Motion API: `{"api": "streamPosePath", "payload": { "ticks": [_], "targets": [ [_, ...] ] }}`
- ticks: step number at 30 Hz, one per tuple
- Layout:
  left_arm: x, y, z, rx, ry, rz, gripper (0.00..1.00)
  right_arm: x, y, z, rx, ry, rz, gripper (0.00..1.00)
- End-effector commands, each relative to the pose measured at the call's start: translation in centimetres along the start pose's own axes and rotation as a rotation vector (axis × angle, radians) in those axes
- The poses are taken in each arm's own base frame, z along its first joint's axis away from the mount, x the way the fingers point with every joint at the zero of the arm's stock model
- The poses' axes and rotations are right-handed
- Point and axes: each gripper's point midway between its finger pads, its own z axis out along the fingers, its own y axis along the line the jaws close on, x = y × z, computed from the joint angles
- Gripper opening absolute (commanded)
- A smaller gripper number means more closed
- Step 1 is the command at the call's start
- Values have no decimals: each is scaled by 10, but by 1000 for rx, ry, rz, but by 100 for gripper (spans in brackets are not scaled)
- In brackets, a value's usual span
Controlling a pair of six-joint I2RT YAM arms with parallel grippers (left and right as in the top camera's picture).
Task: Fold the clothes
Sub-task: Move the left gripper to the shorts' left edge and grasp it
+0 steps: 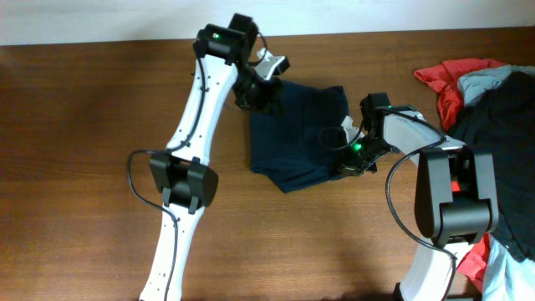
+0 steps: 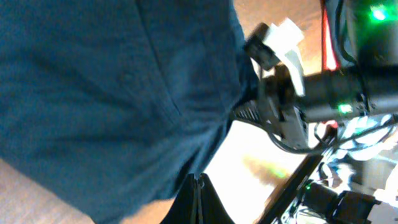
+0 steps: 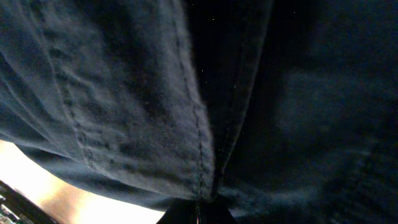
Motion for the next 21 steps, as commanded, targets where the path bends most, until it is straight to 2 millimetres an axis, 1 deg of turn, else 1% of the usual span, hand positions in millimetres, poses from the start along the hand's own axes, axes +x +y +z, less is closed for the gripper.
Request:
{"api": "streamPosePath", "payload": {
  "ticks": [1, 3, 4, 7, 9, 10, 11, 14, 19, 20, 21],
  "targets": [
    [14, -26, -35, -175, -31, 40, 0, 2, -12, 4, 38, 13, 13, 5],
    [27, -21, -38, -261, 2, 40, 0, 2, -12, 4, 39, 13, 13, 5],
    [35, -22, -36, -270, 27, 36, 0, 2, -12, 4, 39, 13, 13, 5],
    [50, -19, -23, -265, 98, 12, 0, 2, -12, 4, 38, 11, 12, 5],
    [58, -10, -9, -265, 147, -12, 0, 1, -12, 4, 38, 8, 11, 5],
    [62, -2, 2, -264, 171, -25, 0, 1, -12, 4, 38, 7, 10, 5],
    [64, 3, 10, -259, 182, -33, 0, 1, -12, 4, 38, 7, 10, 6],
    [70, 13, 38, -189, 207, -60, 0, 1, -12, 4, 38, 8, 10, 5],
    [78, 30, 69, -164, 220, -73, 0, 1, -12, 4, 38, 7, 10, 6],
    [79, 34, 74, -165, 219, -73, 0, 0, -12, 4, 38, 4, 9, 7],
    [81, 39, 81, -166, 219, -72, 0, 0, -12, 4, 38, 4, 9, 10]
  ]
}}
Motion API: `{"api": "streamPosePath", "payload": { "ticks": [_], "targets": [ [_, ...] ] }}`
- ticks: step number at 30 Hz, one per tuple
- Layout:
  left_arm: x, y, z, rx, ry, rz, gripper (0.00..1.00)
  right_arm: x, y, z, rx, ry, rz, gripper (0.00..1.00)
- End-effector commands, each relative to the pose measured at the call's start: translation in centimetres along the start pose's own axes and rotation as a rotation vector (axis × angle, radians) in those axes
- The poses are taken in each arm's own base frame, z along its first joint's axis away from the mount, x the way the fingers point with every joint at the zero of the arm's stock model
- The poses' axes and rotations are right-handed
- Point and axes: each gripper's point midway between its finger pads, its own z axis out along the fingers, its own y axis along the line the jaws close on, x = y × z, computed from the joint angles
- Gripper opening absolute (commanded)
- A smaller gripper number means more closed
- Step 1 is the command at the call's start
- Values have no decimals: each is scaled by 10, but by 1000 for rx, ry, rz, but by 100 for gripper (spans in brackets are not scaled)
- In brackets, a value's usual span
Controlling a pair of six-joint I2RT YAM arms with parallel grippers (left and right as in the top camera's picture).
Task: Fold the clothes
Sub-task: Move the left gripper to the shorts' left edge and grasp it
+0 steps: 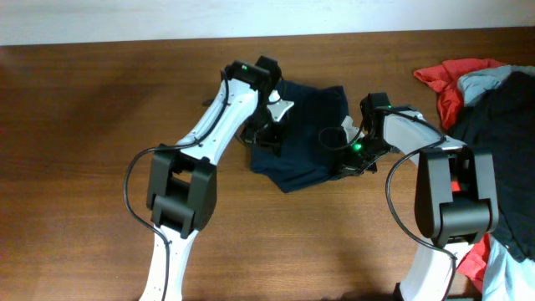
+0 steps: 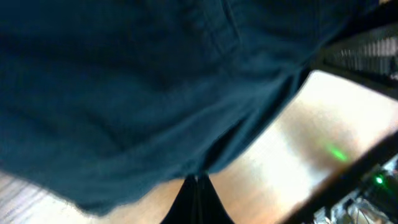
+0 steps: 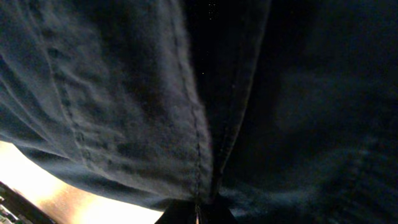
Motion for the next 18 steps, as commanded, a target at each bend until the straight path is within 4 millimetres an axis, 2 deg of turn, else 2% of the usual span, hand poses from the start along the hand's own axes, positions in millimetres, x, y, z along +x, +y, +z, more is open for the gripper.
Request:
{"api": "streamPosePath", "payload": {
  "ticks": [1, 7, 12, 15, 18],
  "targets": [
    [4, 8, 24, 29, 19, -17, 0, 1, -11, 4, 35, 6, 9, 10],
    [8, 39, 48, -71, 15, -91, 0, 1, -11, 4, 35, 7, 9, 10],
    [8, 32, 48, -36, 16, -91, 0, 0, -11, 4, 35, 3, 7, 11],
    [-2, 12, 30, 58, -24, -81, 0, 0, -11, 4, 35, 3, 7, 11],
    [-19, -4, -11, 113, -121, -52, 0, 0, -11, 4, 35, 3, 7, 11]
  ]
}}
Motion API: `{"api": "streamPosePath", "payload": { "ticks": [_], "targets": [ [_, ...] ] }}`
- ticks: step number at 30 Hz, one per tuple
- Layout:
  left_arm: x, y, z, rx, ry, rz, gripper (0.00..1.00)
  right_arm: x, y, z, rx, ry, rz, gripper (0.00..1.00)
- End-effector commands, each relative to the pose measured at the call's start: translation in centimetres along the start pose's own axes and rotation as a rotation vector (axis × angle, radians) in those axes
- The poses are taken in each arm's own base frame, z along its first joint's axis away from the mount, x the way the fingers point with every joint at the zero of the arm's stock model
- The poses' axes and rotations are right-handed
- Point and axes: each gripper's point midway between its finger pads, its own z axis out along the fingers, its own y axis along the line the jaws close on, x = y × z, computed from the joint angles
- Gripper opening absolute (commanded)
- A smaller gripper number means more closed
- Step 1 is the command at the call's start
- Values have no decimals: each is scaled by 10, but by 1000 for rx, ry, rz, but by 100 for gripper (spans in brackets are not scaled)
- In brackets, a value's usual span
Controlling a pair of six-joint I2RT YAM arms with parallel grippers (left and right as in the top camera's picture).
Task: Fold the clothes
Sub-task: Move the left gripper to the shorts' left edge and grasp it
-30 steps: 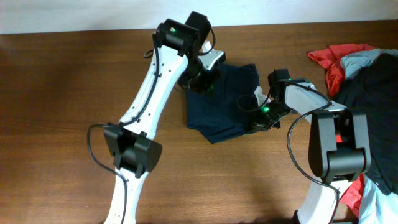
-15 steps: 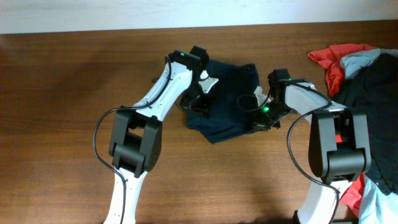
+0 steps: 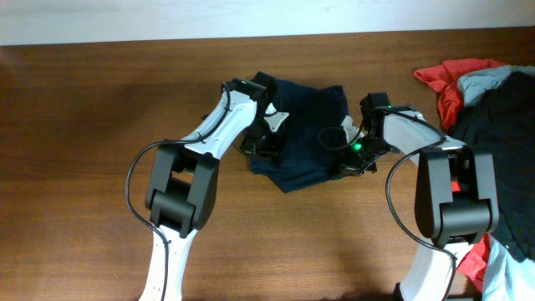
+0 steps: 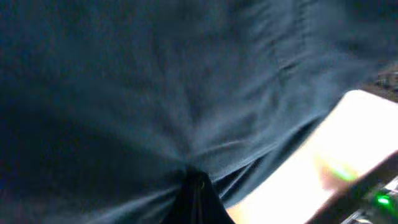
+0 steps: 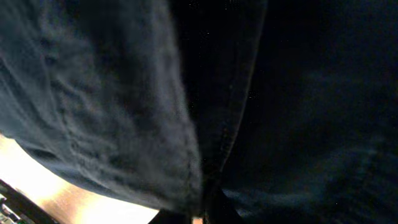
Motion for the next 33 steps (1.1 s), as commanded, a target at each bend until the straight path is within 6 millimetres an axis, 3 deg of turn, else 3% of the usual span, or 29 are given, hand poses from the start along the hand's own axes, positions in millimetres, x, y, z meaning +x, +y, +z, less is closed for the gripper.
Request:
{"api": "streamPosePath", "payload": {
  "ticks": [1, 4, 7, 11, 13, 25, 33],
  "targets": [
    [-30, -28, -69, 78, -182, 49, 1, 0, -12, 4, 37, 5, 8, 11],
    [-44, -17, -105, -5, -288, 21, 12, 0, -12, 4, 37, 5, 7, 17],
    [-51, 1, -120, -78, -333, -32, 24, 1, -12, 4, 37, 5, 8, 19],
    [-54, 25, -119, -133, -333, -71, 83, 1, -12, 4, 36, 5, 8, 19],
    [-55, 35, -114, -150, -322, -87, 96, 0, -8, 2, 21, 3, 17, 19],
    [-68, 66, -62, -151, -256, -127, 99, -28, 45, -91, 2, -198, -85, 30],
    [-65, 81, -26, -153, -181, -156, 99, -53, 24, -90, 116, -274, -99, 35]
  ]
}}
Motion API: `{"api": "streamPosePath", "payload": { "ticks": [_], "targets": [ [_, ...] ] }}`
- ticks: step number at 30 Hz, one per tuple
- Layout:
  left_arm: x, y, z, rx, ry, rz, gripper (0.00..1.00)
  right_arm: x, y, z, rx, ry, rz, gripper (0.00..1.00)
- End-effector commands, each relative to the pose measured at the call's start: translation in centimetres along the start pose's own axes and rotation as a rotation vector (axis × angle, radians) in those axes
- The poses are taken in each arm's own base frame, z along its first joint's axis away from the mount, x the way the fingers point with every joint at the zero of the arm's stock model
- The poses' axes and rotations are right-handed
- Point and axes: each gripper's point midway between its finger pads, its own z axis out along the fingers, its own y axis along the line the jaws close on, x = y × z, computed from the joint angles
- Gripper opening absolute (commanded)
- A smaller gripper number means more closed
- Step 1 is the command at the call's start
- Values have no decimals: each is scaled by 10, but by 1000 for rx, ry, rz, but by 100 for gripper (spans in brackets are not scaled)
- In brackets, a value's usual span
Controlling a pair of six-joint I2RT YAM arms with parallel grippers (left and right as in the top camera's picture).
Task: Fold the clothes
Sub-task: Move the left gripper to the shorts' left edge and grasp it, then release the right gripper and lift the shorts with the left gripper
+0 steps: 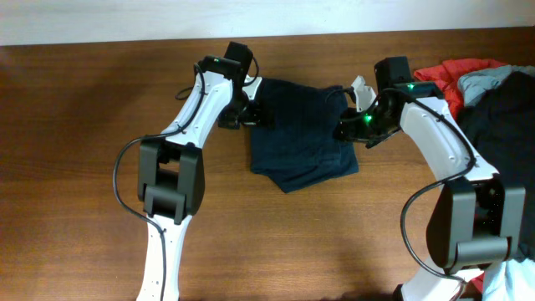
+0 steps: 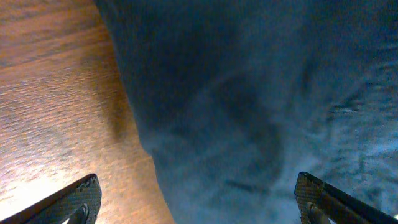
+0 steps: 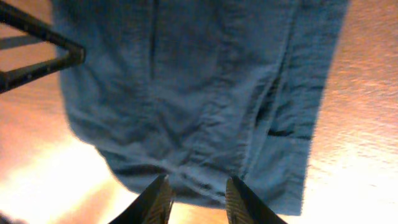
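A dark navy garment (image 1: 301, 138) lies folded into a rough rectangle on the wooden table (image 1: 84, 184). At its left edge, near the far corner, hangs my left gripper (image 1: 242, 114). In the left wrist view the left gripper (image 2: 199, 202) is open wide, one finger over bare wood and the other over the navy garment (image 2: 249, 93). At the cloth's far right edge my right gripper (image 1: 349, 130) hovers. The right wrist view shows the right gripper (image 3: 199, 199) open with nothing in it, and the navy garment (image 3: 199, 87) spread beyond its fingertips.
A heap of other clothes (image 1: 489, 92), red, grey and black, sits at the right end of the table, close behind the right arm. A white wall runs along the table's far edge.
Both grippers were shut on the navy cloth; both are open now. The left one sits at the garment's left edge, farther back. The right one has risen and gone to the far right edge.
The left gripper was shut on cloth at the garment's far left corner, the right shut on its right edge. The left then stood nearer the front, then over the left middle, still shut. Now both have let go and the garment lies flat.
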Motion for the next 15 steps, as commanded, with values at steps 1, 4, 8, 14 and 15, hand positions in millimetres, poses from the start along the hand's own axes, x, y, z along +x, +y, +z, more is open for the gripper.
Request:
{"api": "streamPosePath", "payload": {
  "ticks": [1, 4, 8, 14, 15],
  "targets": [
    [6, 7, 20, -15, 40, -20, 99, 0, -18, 7, 67, 12, 20, 35],
    [7, 7, 27, -5, 52, -21, 99, -2, -20, 11, 70, 9, 19, 35],
    [6, 4, 29, 0, 49, -16, 99, -15, -22, 15, 71, -51, -6, 36],
    [7, -2, 30, 1, 51, -4, 99, -23, -28, 27, 74, -75, -17, 36],
    [8, -3, 31, 0, 51, -2, 99, -23, -30, 31, 75, -69, -14, 36]
  ]
}}
